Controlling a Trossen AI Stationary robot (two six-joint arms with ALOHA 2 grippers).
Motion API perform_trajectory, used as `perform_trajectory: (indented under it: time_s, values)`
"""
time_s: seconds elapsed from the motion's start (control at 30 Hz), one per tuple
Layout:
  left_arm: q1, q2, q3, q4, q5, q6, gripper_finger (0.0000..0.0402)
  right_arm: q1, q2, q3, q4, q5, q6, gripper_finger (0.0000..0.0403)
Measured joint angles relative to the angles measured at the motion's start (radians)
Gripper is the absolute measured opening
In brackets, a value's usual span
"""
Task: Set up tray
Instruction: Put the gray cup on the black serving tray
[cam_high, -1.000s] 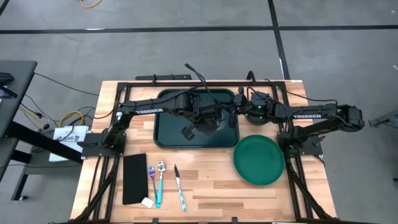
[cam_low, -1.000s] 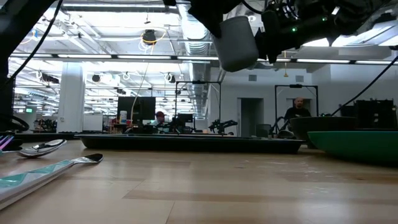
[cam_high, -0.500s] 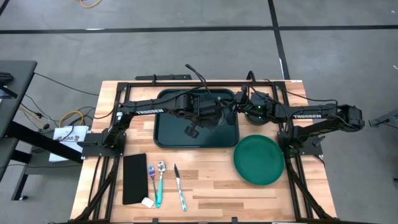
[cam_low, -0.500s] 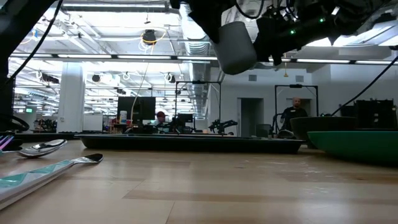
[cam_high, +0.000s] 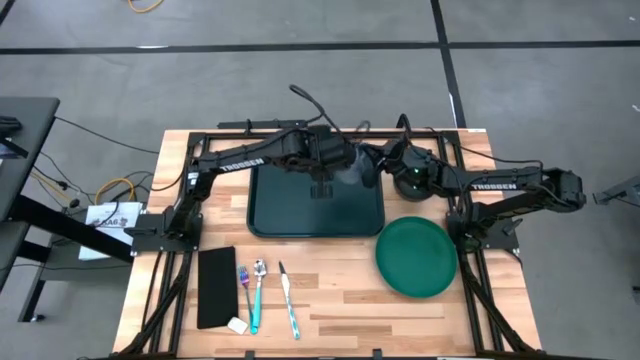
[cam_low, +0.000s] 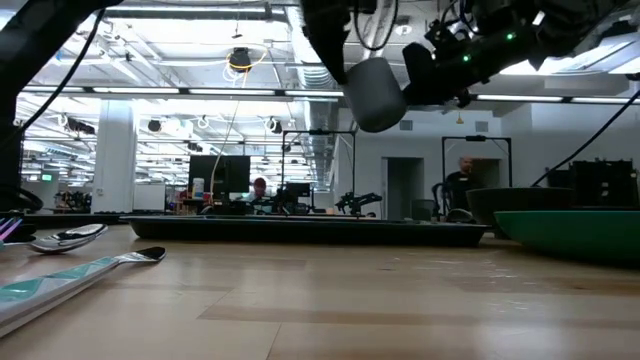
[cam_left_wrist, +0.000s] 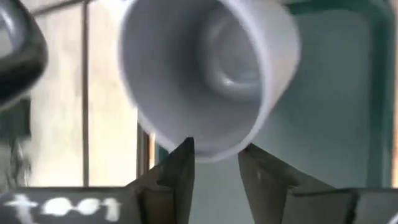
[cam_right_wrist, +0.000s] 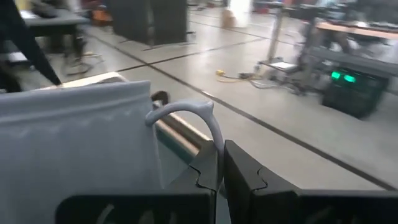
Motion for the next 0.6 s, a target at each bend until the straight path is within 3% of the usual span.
perform_trajectory:
  time_s: [0.23, 0.43, 0.6]
  values:
    - [0.060, 0.000, 0.000, 0.011, -0.086, -0.156, 0.0137, -0.046, 0.000, -0.001, -0.003, 0.070, 0.066, 0.0001]
    - [0.120, 0.000, 0.000, 0.035, -0.057, -0.297, 0.0149, -0.055, 0.071, -0.001, 0.018, 0.181, 0.103, 0.0000]
    - [0.159, 0.000, 0.000, 0.107, -0.015, -0.306, 0.0149, -0.026, 0.199, -0.001, 0.140, 0.304, 0.182, 0.0000]
